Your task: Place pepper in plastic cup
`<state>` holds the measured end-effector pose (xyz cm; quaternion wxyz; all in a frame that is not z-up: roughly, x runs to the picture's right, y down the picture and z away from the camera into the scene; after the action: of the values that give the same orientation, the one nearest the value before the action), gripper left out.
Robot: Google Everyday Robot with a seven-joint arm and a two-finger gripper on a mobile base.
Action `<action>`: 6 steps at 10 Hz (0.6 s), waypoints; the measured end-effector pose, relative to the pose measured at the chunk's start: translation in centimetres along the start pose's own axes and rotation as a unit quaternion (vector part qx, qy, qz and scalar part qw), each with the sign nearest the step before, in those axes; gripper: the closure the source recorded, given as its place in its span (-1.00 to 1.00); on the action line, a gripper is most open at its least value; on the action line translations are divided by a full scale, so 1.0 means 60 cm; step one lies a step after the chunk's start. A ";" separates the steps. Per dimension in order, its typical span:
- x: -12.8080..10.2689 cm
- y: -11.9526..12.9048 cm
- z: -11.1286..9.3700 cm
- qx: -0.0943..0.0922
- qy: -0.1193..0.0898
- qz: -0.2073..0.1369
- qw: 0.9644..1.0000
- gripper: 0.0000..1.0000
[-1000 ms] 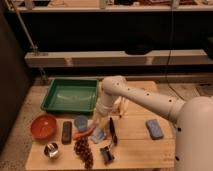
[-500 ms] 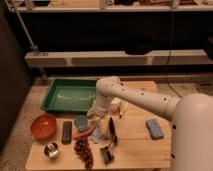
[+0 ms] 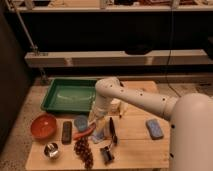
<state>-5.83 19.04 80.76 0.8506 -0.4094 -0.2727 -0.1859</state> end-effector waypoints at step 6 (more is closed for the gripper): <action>-0.001 -0.002 0.000 0.007 -0.005 0.005 1.000 0.99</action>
<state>-5.95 18.94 80.79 0.8530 -0.4059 -0.2759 -0.1775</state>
